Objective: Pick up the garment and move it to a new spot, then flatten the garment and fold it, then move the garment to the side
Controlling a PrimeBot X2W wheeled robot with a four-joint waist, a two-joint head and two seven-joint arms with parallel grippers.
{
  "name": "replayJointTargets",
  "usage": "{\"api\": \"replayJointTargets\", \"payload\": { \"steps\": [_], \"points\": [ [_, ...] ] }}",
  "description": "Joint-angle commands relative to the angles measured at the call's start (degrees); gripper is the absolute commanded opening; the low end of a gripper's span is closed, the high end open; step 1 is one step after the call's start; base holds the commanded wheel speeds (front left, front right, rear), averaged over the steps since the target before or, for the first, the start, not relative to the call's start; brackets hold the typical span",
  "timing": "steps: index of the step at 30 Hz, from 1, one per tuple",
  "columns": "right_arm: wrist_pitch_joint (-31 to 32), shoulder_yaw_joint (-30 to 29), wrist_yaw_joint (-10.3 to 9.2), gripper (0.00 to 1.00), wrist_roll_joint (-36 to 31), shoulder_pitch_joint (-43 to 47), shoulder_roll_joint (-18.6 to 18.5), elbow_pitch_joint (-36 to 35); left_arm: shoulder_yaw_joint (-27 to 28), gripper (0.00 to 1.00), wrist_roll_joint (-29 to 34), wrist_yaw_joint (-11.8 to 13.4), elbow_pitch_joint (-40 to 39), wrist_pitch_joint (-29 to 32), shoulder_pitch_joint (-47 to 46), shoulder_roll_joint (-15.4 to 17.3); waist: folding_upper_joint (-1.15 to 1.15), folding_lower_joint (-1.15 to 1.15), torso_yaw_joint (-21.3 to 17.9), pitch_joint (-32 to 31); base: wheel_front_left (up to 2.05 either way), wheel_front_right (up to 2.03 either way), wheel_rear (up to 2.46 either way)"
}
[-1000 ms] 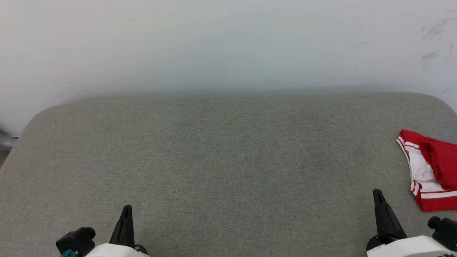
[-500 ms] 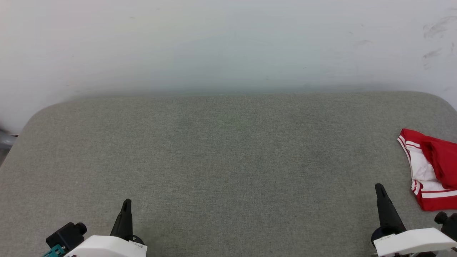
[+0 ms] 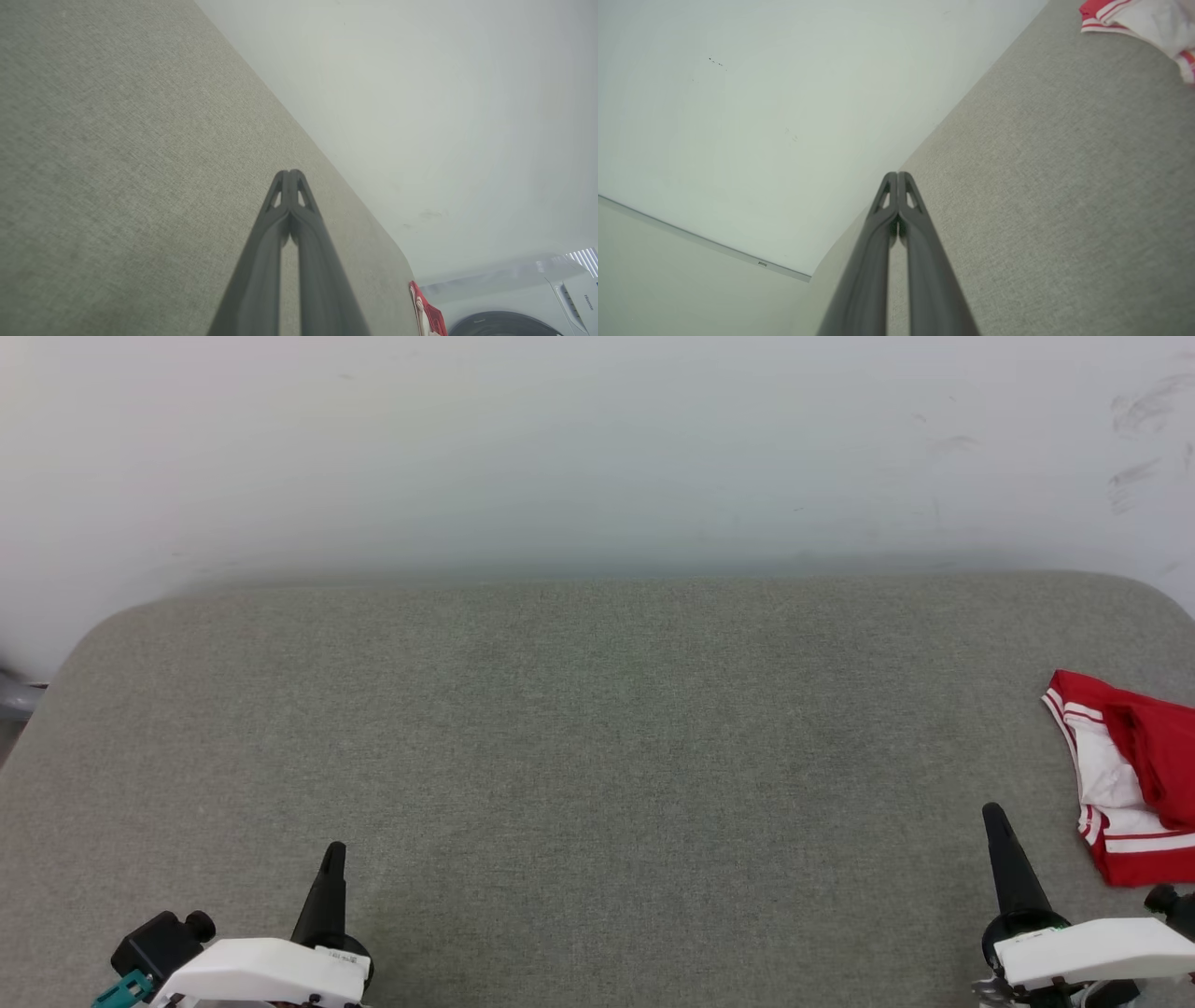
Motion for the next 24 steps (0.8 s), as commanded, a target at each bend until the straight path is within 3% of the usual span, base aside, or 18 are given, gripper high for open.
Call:
{"api": "replayJointTargets", "payload": {
  "steps": [1, 24],
  "points": [
    [0.4, -0.2, 0.00, 0.00, 1.7, -1.5, 0.1, -0.3, 0.5, 0.00, -1.7, -0.4, -0.4, 0.3, -1.6, 0.1, 0.00, 0.00, 0.0, 0.0, 0.00, 0.00, 0.00],
    [3.9, -1.2, -0.01, 0.00, 14.9, -3.5, 0.4, 1.1, 1.9, 0.00, -16.0, -1.9, 0.9, 3.8, -4.0, -0.2, 0.00, 0.00, 0.1, 0.6, 0.00, 0.00, 0.00]
  ]
}}
